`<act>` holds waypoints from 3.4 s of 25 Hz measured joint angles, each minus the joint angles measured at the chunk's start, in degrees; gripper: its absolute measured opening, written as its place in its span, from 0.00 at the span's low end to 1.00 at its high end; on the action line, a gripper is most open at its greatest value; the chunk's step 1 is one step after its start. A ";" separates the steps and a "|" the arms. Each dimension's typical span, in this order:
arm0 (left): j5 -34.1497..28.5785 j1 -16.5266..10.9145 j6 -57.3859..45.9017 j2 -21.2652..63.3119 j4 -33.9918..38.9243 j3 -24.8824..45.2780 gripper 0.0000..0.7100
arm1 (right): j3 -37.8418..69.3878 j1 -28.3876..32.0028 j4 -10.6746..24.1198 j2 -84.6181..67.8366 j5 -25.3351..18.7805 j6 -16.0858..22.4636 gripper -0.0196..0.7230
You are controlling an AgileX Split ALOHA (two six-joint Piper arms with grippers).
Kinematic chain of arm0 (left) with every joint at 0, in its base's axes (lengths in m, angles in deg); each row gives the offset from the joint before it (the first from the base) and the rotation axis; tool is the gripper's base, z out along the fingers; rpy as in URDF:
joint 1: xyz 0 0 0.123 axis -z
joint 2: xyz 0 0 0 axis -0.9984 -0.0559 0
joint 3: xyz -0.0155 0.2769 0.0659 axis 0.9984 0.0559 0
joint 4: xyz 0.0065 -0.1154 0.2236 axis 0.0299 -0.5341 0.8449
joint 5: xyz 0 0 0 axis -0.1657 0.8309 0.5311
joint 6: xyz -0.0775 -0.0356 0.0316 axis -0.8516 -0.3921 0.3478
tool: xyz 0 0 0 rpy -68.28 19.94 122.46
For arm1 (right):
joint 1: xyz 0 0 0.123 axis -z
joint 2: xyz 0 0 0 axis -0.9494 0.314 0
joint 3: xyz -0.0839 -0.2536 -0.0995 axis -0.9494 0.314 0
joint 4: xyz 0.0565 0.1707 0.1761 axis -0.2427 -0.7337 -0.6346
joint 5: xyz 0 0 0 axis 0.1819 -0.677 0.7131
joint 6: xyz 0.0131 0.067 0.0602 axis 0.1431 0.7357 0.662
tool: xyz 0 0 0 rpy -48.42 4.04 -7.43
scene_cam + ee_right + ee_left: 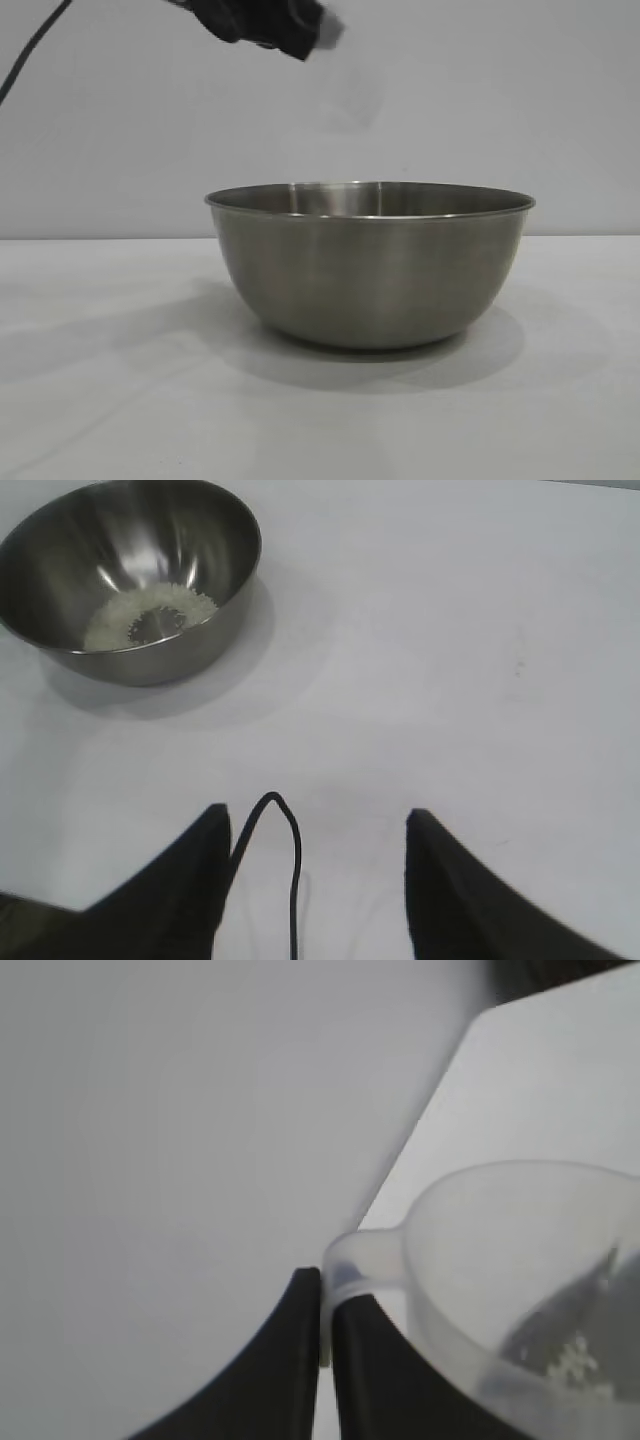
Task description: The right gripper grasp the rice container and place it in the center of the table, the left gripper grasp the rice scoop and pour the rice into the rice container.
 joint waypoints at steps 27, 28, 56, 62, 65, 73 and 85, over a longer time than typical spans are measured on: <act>13.69 -16.27 -4.18 -10.74 -9.89 17.96 0.00 | 0.00 0.00 0.00 0.00 0.00 0.00 0.53; 13.69 -16.27 -3.77 -11.09 -10.02 17.96 0.00 | 0.00 0.00 0.00 0.00 0.00 0.00 0.53; 23.69 -29.36 -3.77 -9.24 -20.30 28.42 0.27 | 0.00 0.00 0.00 0.00 0.00 0.00 0.53; 4.87 -29.36 -3.37 -0.42 -28.31 28.71 0.32 | 0.00 0.00 0.00 0.00 0.00 0.00 0.53; -0.94 -29.36 -3.11 5.42 -28.44 28.75 0.32 | 0.00 0.00 0.00 0.00 0.00 0.00 0.53; -30.90 -29.36 -3.22 32.22 -28.53 29.00 0.32 | 0.00 0.00 0.00 0.00 0.00 0.00 0.53; -66.53 -29.36 -3.43 67.64 -31.26 29.64 0.32 | 0.00 0.00 0.00 0.00 0.00 0.00 0.53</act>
